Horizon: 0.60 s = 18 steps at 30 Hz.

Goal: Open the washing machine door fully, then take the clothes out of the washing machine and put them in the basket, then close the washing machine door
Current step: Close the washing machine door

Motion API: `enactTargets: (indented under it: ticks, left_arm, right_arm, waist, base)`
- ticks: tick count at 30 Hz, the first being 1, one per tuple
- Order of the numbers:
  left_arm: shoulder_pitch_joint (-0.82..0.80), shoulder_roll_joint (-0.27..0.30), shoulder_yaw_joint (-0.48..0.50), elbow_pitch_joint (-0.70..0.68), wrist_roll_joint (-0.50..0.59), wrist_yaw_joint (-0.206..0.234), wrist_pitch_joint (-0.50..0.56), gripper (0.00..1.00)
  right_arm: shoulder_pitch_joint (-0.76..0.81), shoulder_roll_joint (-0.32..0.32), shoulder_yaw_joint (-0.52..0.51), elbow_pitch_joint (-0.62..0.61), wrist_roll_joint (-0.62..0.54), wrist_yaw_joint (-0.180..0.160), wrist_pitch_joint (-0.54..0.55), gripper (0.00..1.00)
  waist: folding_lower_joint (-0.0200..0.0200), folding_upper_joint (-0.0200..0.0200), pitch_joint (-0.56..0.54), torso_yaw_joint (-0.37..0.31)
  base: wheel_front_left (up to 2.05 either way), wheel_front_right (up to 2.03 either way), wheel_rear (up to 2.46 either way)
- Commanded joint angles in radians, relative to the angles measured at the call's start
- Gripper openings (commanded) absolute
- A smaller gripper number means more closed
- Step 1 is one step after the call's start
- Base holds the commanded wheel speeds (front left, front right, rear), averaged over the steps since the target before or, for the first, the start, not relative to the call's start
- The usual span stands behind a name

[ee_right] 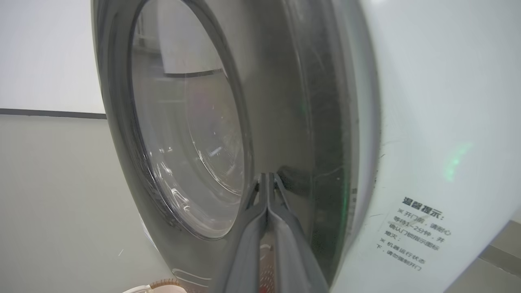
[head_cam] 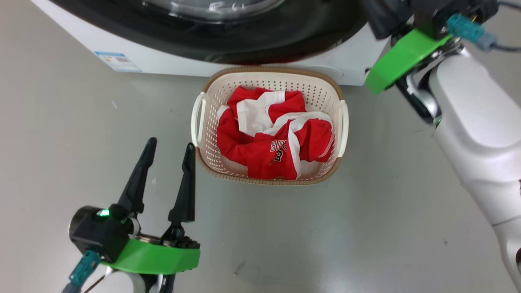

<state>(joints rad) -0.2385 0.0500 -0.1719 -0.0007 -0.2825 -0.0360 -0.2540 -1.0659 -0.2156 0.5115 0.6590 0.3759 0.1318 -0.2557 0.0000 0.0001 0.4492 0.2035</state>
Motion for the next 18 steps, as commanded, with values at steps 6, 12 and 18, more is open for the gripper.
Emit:
enactTargets:
  ticks: [6, 12, 18]
  left_arm:
    - [-0.037, 0.007, 0.022, -0.006, 0.011, -0.011, -0.008, 1.00]
    - [-0.043, 0.004, 0.025, 0.001, 0.009, -0.010, -0.008, 1.00]
    - [-0.044, 0.003, 0.030, 0.006, 0.005, -0.013, -0.008, 1.00]
  right_arm:
    - [-0.069, 0.004, -0.094, 0.006, -0.066, -0.001, -0.006, 0.00]
    - [-0.069, 0.019, -0.159, 0.002, -0.151, -0.001, -0.006, 0.00]
    - [-0.031, 0.048, -0.177, -0.020, -0.168, -0.001, -0.006, 0.00]
  waist:
    - [0.0000, -0.0001, 0.024, 0.015]
    - [0.0000, -0.0001, 0.022, 0.014]
    - [0.0000, -0.0001, 0.010, -0.003]
  base:
    - [0.00, 0.00, 0.00]
    - [0.00, 0.00, 0.00]
    - [0.00, 0.00, 0.00]
